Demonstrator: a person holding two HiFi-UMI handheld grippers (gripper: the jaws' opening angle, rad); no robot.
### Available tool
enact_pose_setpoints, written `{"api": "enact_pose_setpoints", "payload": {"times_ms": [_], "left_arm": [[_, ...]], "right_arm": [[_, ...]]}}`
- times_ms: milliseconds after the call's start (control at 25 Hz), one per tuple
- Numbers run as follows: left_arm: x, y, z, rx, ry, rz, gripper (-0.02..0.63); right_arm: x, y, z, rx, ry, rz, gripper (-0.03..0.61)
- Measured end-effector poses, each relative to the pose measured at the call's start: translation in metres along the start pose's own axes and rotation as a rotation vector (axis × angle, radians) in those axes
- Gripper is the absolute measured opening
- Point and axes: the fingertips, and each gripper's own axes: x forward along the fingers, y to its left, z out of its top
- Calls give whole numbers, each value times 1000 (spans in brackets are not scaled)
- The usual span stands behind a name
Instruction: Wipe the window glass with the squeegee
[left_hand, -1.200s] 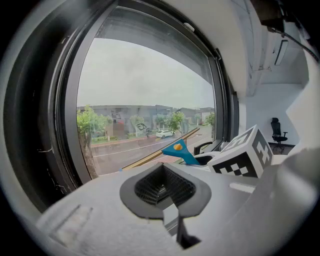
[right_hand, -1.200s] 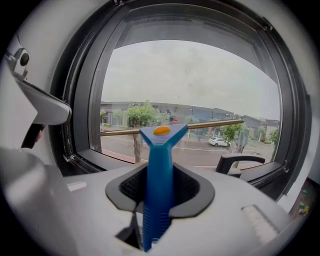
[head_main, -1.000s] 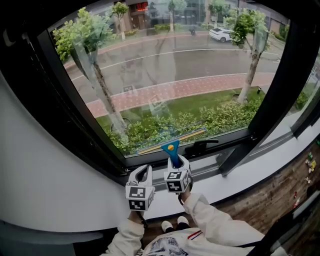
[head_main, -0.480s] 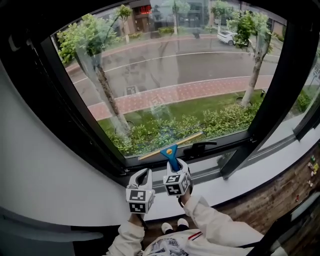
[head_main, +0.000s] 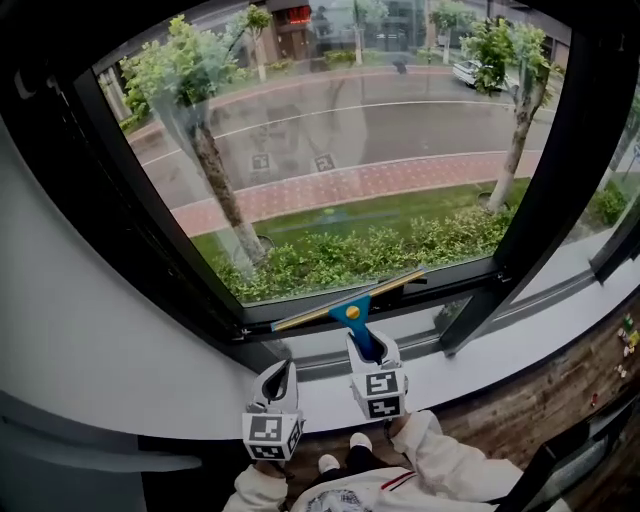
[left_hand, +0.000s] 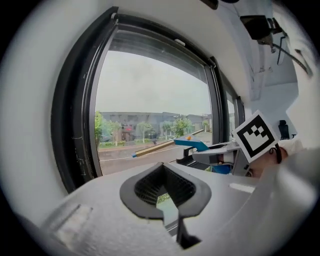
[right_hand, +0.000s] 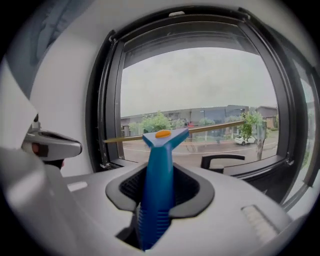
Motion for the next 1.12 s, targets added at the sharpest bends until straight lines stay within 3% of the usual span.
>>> {"api": "enact_pose_setpoints", "payload": {"times_ms": [280,600,800,1120], "left_arm": [[-90,-45,-26,-18,-19,-44,0],[-209,-104,-54,-28,-74,-85,0],[-294,-139,-80,-45,-58,-81,0],[-356,-187,-63,-18,-80,-84,0]], "right_arm": [[-122,-7,-26,116,40,-18,127],[-263,52,-43,128,-20,-52,127],[-349,96,-63,134,-18,-60,127],[-430,95,-67,116,-43,-88,127]]}}
